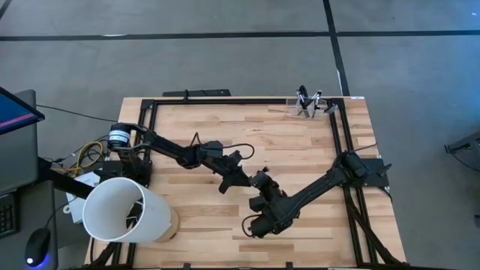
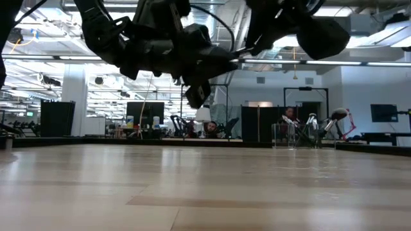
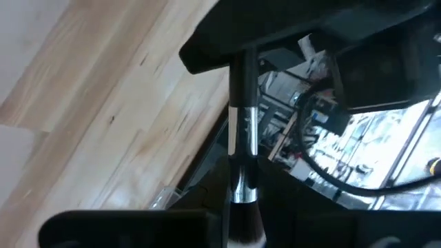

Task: Put items in baskets/containers
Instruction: Put the powder brush into the right section of the transparent organizer

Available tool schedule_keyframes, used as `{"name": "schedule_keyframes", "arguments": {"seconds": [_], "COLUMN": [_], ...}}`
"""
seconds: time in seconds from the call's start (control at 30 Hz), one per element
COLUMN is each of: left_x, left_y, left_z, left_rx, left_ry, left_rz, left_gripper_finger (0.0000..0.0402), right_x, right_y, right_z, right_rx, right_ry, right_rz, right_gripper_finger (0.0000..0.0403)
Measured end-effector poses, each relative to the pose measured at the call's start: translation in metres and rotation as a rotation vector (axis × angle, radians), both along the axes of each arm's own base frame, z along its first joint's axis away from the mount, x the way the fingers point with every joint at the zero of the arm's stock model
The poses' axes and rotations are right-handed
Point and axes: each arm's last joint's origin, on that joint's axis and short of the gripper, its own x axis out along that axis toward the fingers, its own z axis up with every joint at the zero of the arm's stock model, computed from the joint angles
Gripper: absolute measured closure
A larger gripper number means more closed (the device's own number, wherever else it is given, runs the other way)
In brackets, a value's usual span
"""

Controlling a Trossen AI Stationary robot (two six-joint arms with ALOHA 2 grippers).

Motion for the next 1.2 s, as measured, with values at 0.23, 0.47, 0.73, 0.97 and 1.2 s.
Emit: {"name": "schedule_keyframes", "arguments": {"seconds": [0.23, 0.47, 0.73, 0.97, 1.2], "left_x": [0.0, 0.0, 0.001, 0.002, 0.001], "left_y": [0.005, 0.009, 0.021, 0.006, -0.022], "left_z": [-0.001, 0.001, 0.001, 0.016, 0.029], "left_rx": [0.009, 0.012, 0.058, 0.182, 0.268], "left_ry": [-0.005, -0.006, -0.035, -0.262, -0.455], "left_rz": [-0.006, 0.018, 0.054, 0.03, 0.039], "left_gripper_finger": [0.0363, 0.0359, 0.0359, 0.036, 0.0359], "right_x": [-0.006, -0.013, -0.03, -0.064, -0.073], "right_y": [0.012, 0.037, 0.066, 0.093, 0.099], "right_z": [0.001, 0.019, 0.063, 0.072, 0.048], "right_rx": [-0.036, 0.019, 0.393, 0.685, 0.765], "right_ry": [-0.034, -0.292, -0.879, -1.328, -1.457], "right_rz": [0.042, 0.038, -0.149, -0.257, -0.288], "right_gripper_finger": [0.0346, 0.0318, 0.0292, 0.0264, 0.0263]}}
